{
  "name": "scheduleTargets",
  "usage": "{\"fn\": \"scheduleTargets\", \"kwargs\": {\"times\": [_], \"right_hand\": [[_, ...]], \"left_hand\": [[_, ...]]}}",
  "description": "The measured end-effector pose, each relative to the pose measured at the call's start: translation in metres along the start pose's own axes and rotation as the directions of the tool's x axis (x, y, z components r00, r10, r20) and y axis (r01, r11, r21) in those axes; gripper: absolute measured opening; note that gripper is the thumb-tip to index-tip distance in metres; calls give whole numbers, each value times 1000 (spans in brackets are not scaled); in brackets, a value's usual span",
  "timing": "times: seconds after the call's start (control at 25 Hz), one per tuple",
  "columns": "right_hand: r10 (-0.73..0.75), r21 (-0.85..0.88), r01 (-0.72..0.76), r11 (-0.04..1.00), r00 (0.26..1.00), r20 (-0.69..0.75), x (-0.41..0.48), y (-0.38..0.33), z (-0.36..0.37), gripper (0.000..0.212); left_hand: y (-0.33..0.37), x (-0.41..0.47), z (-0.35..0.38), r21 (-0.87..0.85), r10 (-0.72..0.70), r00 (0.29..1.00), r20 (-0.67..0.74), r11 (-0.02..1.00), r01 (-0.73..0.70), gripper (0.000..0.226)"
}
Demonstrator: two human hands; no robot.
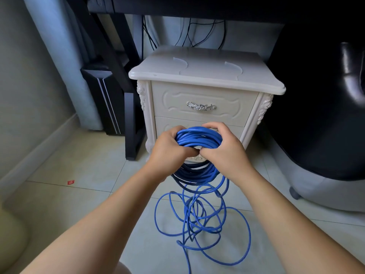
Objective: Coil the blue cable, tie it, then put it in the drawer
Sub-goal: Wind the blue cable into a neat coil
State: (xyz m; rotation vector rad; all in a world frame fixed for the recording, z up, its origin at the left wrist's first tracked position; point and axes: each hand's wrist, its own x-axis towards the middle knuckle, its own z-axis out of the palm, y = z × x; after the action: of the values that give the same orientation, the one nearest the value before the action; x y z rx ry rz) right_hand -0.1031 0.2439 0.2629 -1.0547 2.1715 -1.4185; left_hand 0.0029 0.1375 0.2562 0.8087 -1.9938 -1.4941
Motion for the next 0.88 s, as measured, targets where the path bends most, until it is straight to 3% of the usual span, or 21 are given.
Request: {"fn": "scheduleTargets", "kwargs": {"times": [0.12,0.28,0.36,0.48,0.56,0.68,0.76,0.84,0.88], "right_hand": [[98,251,-105,962,994,41,0,7,-1,38],[204,520,-245,818,970,135,-3,10,2,29],[217,556,-238,797,971,103,-4,12,7,28],[217,502,-181,846,976,-13,-9,14,21,29],[261,517,-222,827,965,-5,-12,15,29,28],[380,621,-343,705,922,78,-9,13,27,23],[420,666,-373,646,902,97,-4,11,19,20],[432,673,-374,639,897,88,0,9,12,25],[430,661,-371,652,899,81,3,8,9,28]], "left_hand": [[1,4,0,-231,-141,988,-66,965,123,25],[0,8,2,-517,-368,927,-74,809,280,22],[-1,8,4,-587,-436,898,-57,742,324,18],[-1,7,6,-687,-535,844,-47,630,362,17],[0,5,7,-736,-552,833,-37,579,351,21],[-1,-2,11,-706,-482,876,9,617,347,18],[-6,-4,13,-597,-414,910,-10,733,327,12],[-10,-4,10,-440,-362,932,-6,838,323,8],[-10,-3,7,-374,-349,937,10,868,327,17]]}}
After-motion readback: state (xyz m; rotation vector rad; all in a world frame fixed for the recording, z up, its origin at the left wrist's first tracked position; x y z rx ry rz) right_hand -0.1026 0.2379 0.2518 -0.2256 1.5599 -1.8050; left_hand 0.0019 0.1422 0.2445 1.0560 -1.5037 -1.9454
